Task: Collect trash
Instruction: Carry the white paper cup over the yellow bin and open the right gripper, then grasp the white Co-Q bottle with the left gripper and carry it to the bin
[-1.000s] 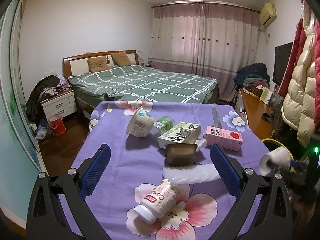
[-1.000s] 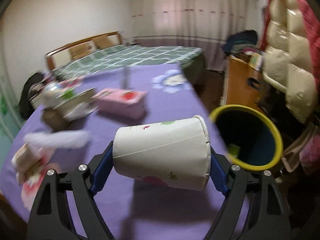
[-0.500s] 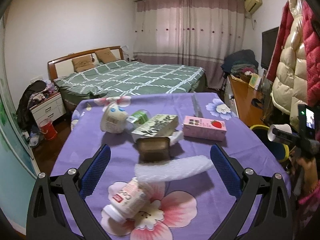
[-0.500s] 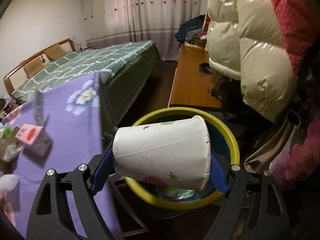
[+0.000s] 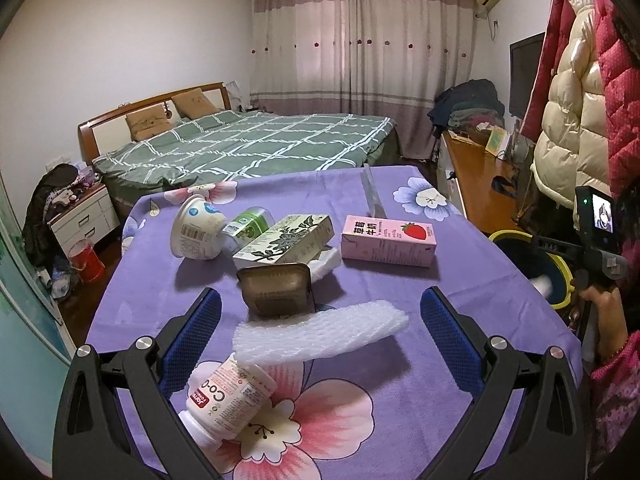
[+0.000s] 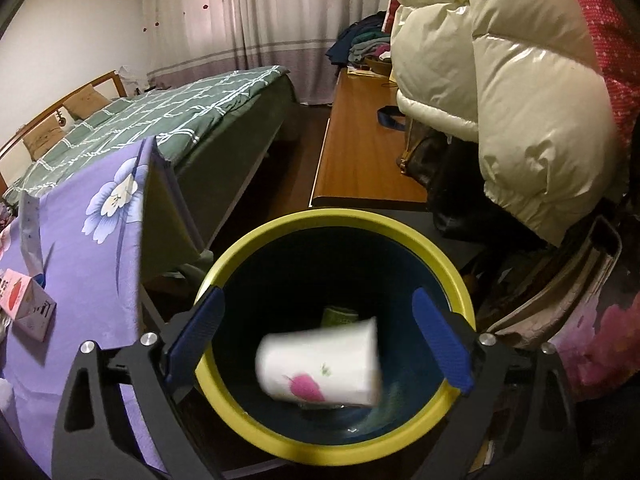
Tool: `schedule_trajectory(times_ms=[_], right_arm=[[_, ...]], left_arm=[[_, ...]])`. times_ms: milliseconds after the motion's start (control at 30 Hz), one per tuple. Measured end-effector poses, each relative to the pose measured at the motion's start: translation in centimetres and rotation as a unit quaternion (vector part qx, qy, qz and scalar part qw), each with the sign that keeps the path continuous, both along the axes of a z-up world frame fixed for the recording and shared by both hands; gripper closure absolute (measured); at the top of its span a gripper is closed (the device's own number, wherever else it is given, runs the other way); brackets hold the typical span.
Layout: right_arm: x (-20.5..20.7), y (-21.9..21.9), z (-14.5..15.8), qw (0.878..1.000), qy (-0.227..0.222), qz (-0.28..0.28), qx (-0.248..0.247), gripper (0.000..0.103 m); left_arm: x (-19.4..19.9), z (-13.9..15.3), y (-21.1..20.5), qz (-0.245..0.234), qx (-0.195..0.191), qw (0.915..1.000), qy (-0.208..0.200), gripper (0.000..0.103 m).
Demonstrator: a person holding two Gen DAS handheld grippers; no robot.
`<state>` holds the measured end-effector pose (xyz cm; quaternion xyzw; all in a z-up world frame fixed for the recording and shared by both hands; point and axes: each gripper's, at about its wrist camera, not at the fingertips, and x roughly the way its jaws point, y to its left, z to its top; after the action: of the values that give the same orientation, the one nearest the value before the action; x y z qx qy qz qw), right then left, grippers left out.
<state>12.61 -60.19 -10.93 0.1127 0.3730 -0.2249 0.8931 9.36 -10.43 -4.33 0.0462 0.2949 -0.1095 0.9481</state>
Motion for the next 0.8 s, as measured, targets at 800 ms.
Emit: schedule_trajectory(times_ms=[800], right_arm=[[-3.9, 5.8, 4.2, 0.997, -0.062, 0.055, -0.011, 0.012]], left_arm=[[-1.9, -4.3, 7.0, -0.005, -0.03, 0.9975, 0.064, 0.005]])
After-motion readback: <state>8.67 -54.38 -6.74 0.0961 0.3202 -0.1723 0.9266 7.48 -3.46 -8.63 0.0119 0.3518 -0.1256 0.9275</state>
